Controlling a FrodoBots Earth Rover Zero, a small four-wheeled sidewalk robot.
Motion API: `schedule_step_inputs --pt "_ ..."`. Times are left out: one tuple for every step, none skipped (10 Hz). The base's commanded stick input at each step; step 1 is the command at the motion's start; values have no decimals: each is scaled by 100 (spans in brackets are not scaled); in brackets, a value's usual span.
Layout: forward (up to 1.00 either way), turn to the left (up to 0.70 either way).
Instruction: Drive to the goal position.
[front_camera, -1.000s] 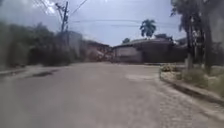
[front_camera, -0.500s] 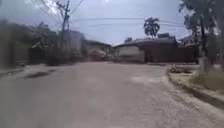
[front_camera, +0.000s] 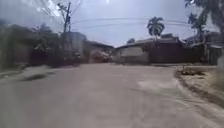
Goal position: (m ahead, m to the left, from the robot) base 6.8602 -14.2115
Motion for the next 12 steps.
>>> schedule_step_inputs --pt "100 -8" --pt "100 -20" --pt "100 -27" --pt "100 -27" --pt "100 -27" --pt "100 -27" --pt "100 -27" --pt "100 -27" --pt "100 -27" --pt "100 -26" --pt "100 -25" --pt "100 -24"
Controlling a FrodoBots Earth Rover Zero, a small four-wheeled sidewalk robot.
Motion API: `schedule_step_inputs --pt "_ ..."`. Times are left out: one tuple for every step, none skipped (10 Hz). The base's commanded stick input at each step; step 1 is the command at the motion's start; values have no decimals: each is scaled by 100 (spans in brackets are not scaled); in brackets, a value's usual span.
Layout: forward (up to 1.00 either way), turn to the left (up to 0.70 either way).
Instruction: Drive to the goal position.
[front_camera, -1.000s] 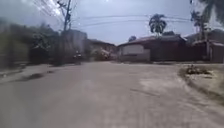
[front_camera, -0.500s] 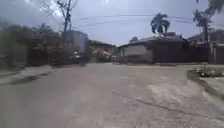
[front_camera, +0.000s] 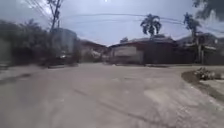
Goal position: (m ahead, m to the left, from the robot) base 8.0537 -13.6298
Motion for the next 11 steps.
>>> schedule_step_inputs --pt "100 -21" --pt "100 -19" --pt "100 -18" --pt "100 -18" --pt "100 -18" --pt "100 -18" --pt "100 -17" --pt "100 -16" --pt "100 -7" --pt "100 0" --pt "100 0"
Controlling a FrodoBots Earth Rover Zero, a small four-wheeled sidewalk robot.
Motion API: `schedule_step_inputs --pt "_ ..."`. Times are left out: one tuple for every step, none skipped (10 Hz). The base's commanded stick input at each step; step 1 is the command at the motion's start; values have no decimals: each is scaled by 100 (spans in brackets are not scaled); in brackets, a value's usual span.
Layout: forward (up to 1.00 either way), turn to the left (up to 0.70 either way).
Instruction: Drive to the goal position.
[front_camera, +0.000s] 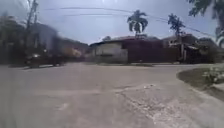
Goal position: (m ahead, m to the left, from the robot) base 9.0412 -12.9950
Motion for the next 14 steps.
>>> schedule_step_inputs --pt "100 0" --pt "100 0" --pt "100 -18" --pt "100 -34" --pt "100 -35" --pt "100 -35" --pt "100 -35" --pt "100 -35" --pt "100 -36" --pt "100 -40" --pt "100 -40" --pt "100 -40" --pt "100 -40" --pt "100 -40"
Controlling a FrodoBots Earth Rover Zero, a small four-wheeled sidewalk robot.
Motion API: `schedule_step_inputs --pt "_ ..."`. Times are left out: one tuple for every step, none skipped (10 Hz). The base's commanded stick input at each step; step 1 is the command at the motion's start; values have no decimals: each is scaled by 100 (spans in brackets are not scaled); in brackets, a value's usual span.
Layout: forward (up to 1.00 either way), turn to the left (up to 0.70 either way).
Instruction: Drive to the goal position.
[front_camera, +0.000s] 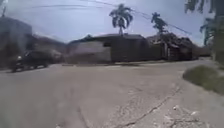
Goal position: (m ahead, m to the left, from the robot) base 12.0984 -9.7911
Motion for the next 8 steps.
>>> schedule_step_inputs --pt "100 -40" --pt "100 -40" --pt "100 -40" --pt "100 -40" --pt "100 -40" --pt "100 -40" --pt "100 -40" --pt "100 -40"
